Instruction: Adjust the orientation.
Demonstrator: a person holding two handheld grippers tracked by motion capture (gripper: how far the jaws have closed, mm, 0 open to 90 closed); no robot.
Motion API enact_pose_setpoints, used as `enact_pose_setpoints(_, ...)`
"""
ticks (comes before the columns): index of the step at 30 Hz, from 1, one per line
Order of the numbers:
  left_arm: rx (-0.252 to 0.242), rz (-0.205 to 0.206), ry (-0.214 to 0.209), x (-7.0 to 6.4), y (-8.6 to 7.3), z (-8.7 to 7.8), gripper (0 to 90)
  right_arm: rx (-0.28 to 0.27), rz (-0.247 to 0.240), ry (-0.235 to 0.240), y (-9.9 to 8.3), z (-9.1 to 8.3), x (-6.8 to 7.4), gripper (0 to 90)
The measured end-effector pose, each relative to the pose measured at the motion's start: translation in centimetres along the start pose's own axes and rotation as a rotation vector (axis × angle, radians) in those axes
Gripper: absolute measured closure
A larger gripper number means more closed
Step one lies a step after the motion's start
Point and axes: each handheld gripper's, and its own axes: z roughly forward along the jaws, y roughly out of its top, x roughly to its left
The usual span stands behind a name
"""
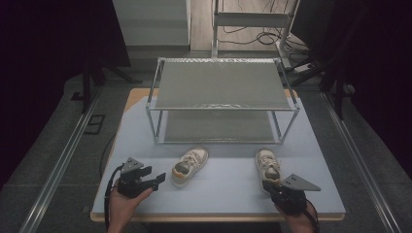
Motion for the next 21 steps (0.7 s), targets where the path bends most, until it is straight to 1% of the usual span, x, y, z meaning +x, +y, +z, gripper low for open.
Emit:
enact_pose_setpoints(2, -0.006, -0.003, 0.003, 0.1, 0.0, -0.2, 35.8, 0.008, 0.018, 0.003, -0.1, -0.3, -0.8, 89.9)
enact_pose_setpoints(3, -0.006, -0.003, 0.003, 0.1, 0.0, -0.2, 35.8, 0.008, 0.018, 0.003, -0.1, -0.3, -0.8, 89.9)
enact_pose_setpoints(6, -0.003, -0.005, 0.004, 0.2, 0.0, -0.1, 35.8, 0.021, 0.038, 0.027, -0.2, -1.0, -2.2, 89.9)
enact_pose_setpoints(7, -0.002, -0.005, 0.006, 0.2, 0.0, -0.1, 35.8, 0.026, 0.032, 0.017, -0.2, -1.1, -2.5, 89.9)
enact_pose_setpoints(8, -0.002, -0.005, 0.006, 0.2, 0.0, -0.1, 35.8, 0.026, 0.032, 0.017, -0.2, -1.1, -2.5, 89.9)
enact_pose_setpoints(9, 0.000, -0.005, 0.005, 0.2, 0.0, -0.1, 35.8, 0.029, 0.038, 0.009, -0.2, -1.3, -2.7, 89.8)
enact_pose_setpoints(10, 0.000, -0.004, 0.005, 0.2, 0.0, 0.0, 35.8, 0.030, 0.051, -0.006, -0.4, -1.8, -3.4, 89.8)
enact_pose_setpoints(11, 0.001, -0.004, 0.005, 0.2, 0.0, 0.0, 35.8, 0.030, 0.051, -0.006, -0.4, -1.8, -3.4, 89.8)
enact_pose_setpoints(13, 0.002, -0.003, 0.005, 0.1, -0.1, 0.1, 35.8, 0.026, 0.070, -0.006, -0.6, -2.1, -4.3, 89.6)
enact_pose_setpoints(17, 0.006, 0.001, 0.007, 0.1, -0.1, 0.1, 35.8, 0.030, 0.079, 0.004, -0.6, -2.3, -4.7, 89.4)
enact_pose_setpoints(20, 0.004, -0.002, 0.009, 0.1, -0.1, 0.1, 35.8, 0.031, 0.080, 0.010, -0.6, -2.6, -4.8, 86.7)
enact_pose_setpoints(21, 0.004, -0.003, 0.008, 0.2, 0.0, 0.0, 35.8, 0.028, 0.082, 0.019, -0.5, -2.7, -4.8, 85.3)
